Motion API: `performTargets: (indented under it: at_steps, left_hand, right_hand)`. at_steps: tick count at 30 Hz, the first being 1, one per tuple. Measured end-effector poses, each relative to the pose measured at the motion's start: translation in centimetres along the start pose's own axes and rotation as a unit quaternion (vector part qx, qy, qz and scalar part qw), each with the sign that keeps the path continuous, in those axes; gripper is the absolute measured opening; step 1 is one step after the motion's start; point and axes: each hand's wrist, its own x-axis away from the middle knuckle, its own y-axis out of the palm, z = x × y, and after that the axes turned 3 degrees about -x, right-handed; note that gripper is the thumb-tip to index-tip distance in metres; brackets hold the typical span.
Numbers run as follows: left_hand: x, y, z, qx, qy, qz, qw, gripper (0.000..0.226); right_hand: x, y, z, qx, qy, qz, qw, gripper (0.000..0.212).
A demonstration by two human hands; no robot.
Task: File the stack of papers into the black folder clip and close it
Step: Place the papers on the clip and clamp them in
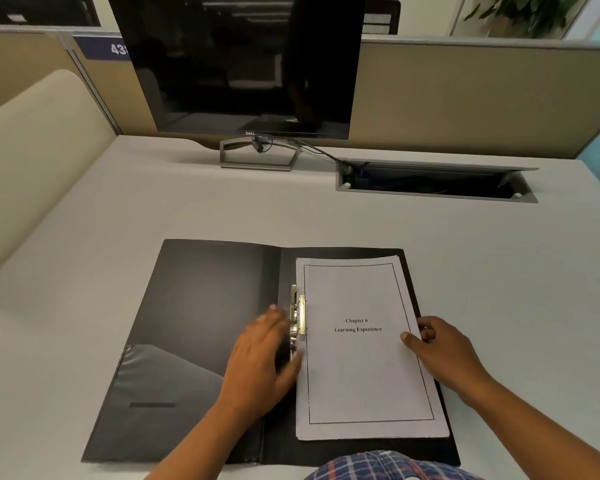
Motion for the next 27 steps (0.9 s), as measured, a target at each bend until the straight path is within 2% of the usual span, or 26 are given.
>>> performTargets:
  at_steps: [3,5,9,15,19,23,27]
  left_hand:
    - [3.0,-0.9,1.7,-0.026,0.127,-0.161,0.978,0.085]
    - [4.3,-0.4,2.1,-0.062,0.165,-0.207,0.962,0.092]
    - [5.2,0.2,2.0,-0.07,0.126,-0.188,0.972,0.087]
    - [5.7,0.5,1.8,-0.111,0.13,-0.142,0.975,0.072]
    - [6.2,0.6,2.1,-0.093,0.118,-0.123,0.981,0.067]
    - [6.5,0.8,2.8,-0.089,0.127,-0.125,0.98,0.07]
    - [5.0,1.5,4.2,-0.084,0.177,-0.132,0.972,0.067]
  right_hand:
    - [0.9,0.0,0.4,-0.013,-0.003,0.003,1.0,0.051]
    - [1.4,0.2,0.4,-0.013,-0.013,0.014,1.0,0.048]
    - [1.9,0.4,0.3,-0.02,-0.025,0.027,0.999,0.04]
    - [2.1,0.5,0.2,-0.019,-0.05,0.029,0.998,0.032]
    - [1.9,0.4,0.7,-0.01,-0.073,0.018,0.997,0.04]
    - [1.0,0.2,1.7,-0.004,-0.045,0.003,0.999,0.053]
    - [-0.7,-0.6,1.6,-0.024,-0.039,0.046,0.998,0.047]
